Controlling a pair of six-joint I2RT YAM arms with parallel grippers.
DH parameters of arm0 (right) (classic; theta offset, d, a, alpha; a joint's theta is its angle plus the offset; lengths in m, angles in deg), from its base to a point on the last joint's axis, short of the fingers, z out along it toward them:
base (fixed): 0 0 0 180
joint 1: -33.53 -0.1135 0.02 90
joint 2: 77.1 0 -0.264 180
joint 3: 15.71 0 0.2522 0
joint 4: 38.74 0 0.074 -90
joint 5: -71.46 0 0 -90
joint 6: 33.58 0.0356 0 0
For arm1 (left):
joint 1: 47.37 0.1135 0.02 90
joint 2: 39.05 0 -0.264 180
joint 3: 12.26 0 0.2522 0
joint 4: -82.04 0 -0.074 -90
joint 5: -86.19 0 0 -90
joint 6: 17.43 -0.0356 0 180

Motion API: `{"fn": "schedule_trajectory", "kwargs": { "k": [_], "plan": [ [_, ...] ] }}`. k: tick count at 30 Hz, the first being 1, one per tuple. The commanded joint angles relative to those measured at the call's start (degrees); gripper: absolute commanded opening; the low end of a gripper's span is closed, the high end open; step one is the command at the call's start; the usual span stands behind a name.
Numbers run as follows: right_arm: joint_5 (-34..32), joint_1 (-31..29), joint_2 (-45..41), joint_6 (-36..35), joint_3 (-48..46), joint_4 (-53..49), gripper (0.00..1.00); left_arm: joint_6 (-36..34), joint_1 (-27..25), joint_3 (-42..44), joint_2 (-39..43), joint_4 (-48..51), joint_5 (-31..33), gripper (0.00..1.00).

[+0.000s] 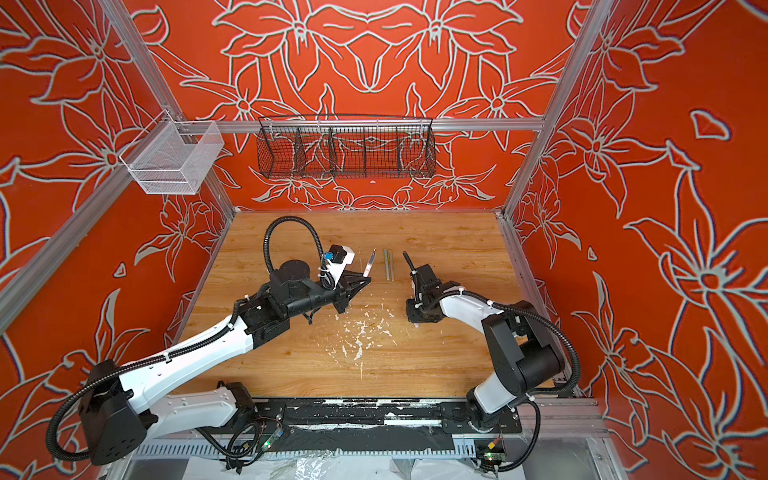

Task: Insert the pens into the pen caps
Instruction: 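Close the right gripper on the pink cap while the left gripper holds the pen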

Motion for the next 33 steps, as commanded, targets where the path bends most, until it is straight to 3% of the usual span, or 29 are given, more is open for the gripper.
{"fn": "schedule_trajectory", "kwargs": {
  "k": [1, 8, 14, 25, 33],
  "plan": [
    [-0.06, -0.55, 1.63, -0.69, 0.74, -0.07, 0.24, -0.78, -0.43, -0.50, 0.07, -0.24, -0.09, 0.00],
    [-0.47, -1.47, 1.32, 0.00, 1.11, -0.21, 0.19, -0.87, -0.43, -0.56, 0.12, -0.19, 0.17, 0.00],
    [-0.10, -2.14, 0.68, 0.28, 1.81, -0.74, 0.26, -0.78, -0.43, -0.67, -0.01, 0.07, 0.18, 0.00],
    [0.85, -2.75, -0.48, 1.15, 2.26, -0.90, 0.28, -0.96, -0.50, -0.75, 0.14, 0.16, 0.35, 0.00],
    [0.33, -3.42, -0.51, 0.96, 2.83, -1.40, 0.20, -0.96, -0.51, -0.93, 0.01, 0.50, 0.84, 0.00]
  ]
}}
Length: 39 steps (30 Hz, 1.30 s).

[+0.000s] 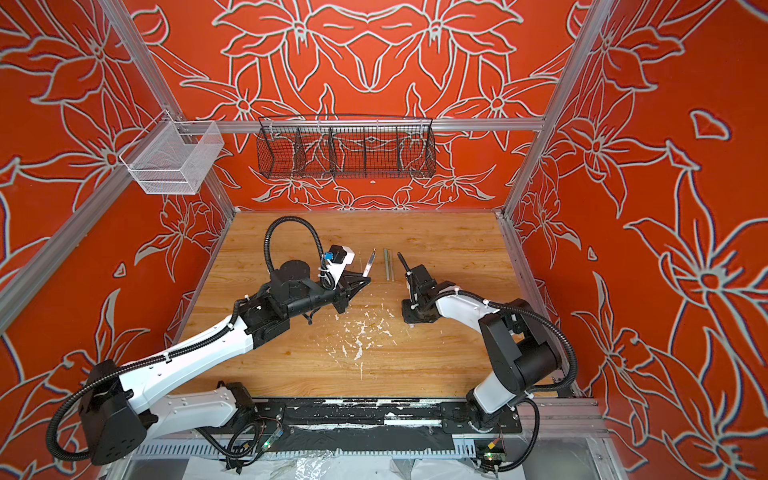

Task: Insert the pens into the pen caps
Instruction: 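Close the right gripper on the pink cap while the left gripper holds the pen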

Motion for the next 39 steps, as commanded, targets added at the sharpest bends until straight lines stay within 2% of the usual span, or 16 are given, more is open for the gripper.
{"fn": "schedule_trajectory", "kwargs": {
  "k": [1, 12, 15, 19, 24, 30, 39],
  "plan": [
    [-0.20, -1.09, -1.46, 0.06, 1.71, -1.47, 0.20, -0.94, -0.52, -0.96, -0.02, 0.05, 0.29, 0.00],
    [-0.22, -2.36, 1.69, 0.17, 2.13, -0.97, 0.21, -1.20, -0.58, -1.09, 0.02, 0.31, 0.56, 0.00],
    [-2.39, -3.28, 2.66, 0.00, 3.06, -2.03, 0.22, -1.20, -0.61, -1.08, -0.05, 0.32, 0.53, 0.00],
    [-3.67, -4.61, 3.22, -0.05, 4.11, -2.85, 0.26, -1.29, -0.61, -1.15, -0.03, 0.47, 0.74, 0.00],
    [-1.59, -4.94, 3.33, 0.17, 4.31, -2.17, 0.29, -1.38, -0.64, -1.42, -0.13, 0.85, 0.96, 0.00],
    [-2.49, -4.90, 3.51, 0.27, 4.31, -2.62, 0.29, -1.47, -0.73, -1.53, -0.13, 1.02, 1.13, 0.00],
    [-3.51, -5.53, 4.76, 0.16, 4.82, -3.25, 0.21, -1.64, -0.85, -1.45, -0.12, 1.15, 1.42, 0.00]
  ]
}}
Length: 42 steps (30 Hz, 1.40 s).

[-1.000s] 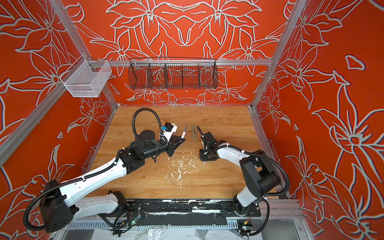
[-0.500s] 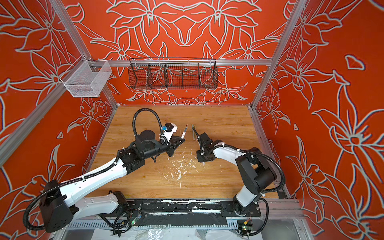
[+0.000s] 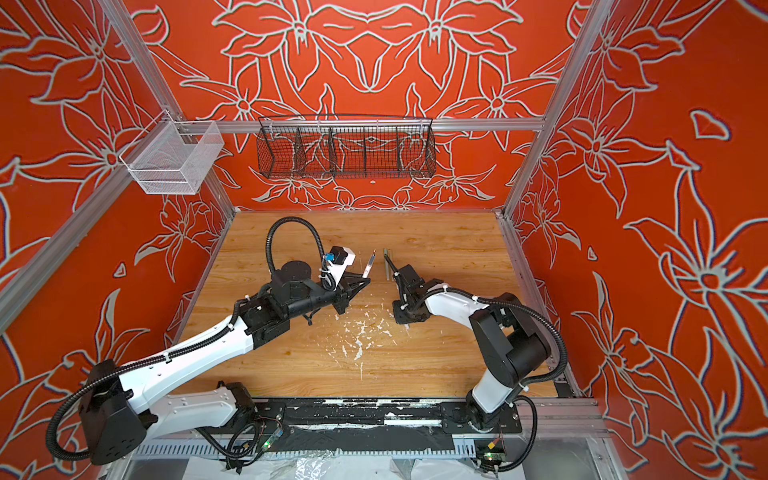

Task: Insert the pens into the pen caps
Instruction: 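Close the right gripper on the pink cap while the left gripper holds the pen, then lift the pink cap with the right gripper and raise it above the pen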

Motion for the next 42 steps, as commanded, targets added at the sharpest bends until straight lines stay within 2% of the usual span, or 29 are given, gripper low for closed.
{"fn": "schedule_trajectory", "kwargs": {
  "k": [1, 11, 26, 31, 42],
  "plan": [
    [-1.53, -0.84, 1.14, 0.21, 1.13, -1.74, 0.20, -0.96, -0.43, -1.50, -0.13, 0.04, 0.53, 0.00],
    [-7.98, -2.48, 5.24, 1.42, 3.34, -5.46, 0.23, -1.23, -0.54, -1.53, 0.00, 0.36, 0.99, 0.00],
    [-8.61, -2.62, 3.60, 1.90, 2.49, -5.30, 0.10, -1.66, -0.52, -1.56, 0.31, 0.56, 1.30, 0.00],
    [-6.20, -2.62, -2.13, 1.31, 0.23, -0.75, 0.10, -1.52, -0.52, -1.35, 0.28, 0.31, 1.68, 0.00],
    [-10.07, -2.62, -21.67, 1.48, -5.84, 8.60, 0.09, -0.09, -0.50, 1.12, 2.20, -3.25, 6.22, 0.00]
  ]
}}
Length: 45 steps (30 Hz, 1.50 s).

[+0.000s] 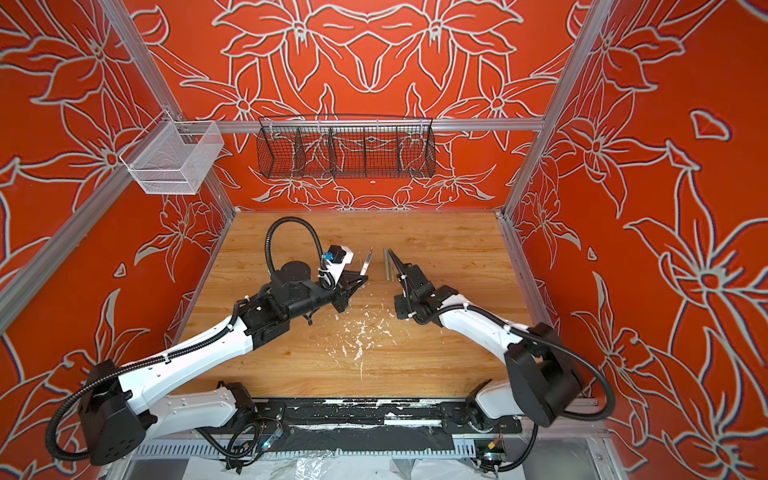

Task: Insert the pens into the pen caps
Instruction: 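Lift the pink cap with the right gripper and raise it above the pen, then lower the pink cap with the right gripper onto the pen tip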

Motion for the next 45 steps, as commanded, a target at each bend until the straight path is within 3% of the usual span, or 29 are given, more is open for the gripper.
{"fn": "schedule_trajectory", "kwargs": {
  "k": [1, 5, 10, 16, 32, 45],
  "plan": [
    [-2.11, -0.19, -6.31, -0.09, -1.50, 5.35, 0.09, 0.10, -0.50, 0.81, 1.68, -3.02, 2.41, 0.00],
    [-1.78, -0.19, -13.84, -1.71, -2.37, 11.36, 0.09, 0.35, -0.54, 2.03, 2.58, -4.76, 3.51, 0.00],
    [-2.33, -0.17, -16.74, -3.88, 2.23, 12.54, 0.09, 0.70, -0.50, 2.36, 2.76, -5.15, 4.32, 0.00],
    [-0.25, -0.19, -20.89, -1.42, 0.97, 28.90, 0.09, 1.24, -0.50, 2.76, 2.74, -5.87, 4.58, 0.00],
    [6.70, -3.15, -13.77, 3.21, 6.63, 52.08, 0.09, 1.34, -0.53, 2.14, 2.24, -5.17, 3.88, 0.00],
    [8.59, -4.85, -10.39, 3.54, 8.47, 54.62, 0.09, 1.69, -0.49, 1.95, 1.88, -4.96, 2.65, 0.00]
  ]
}}
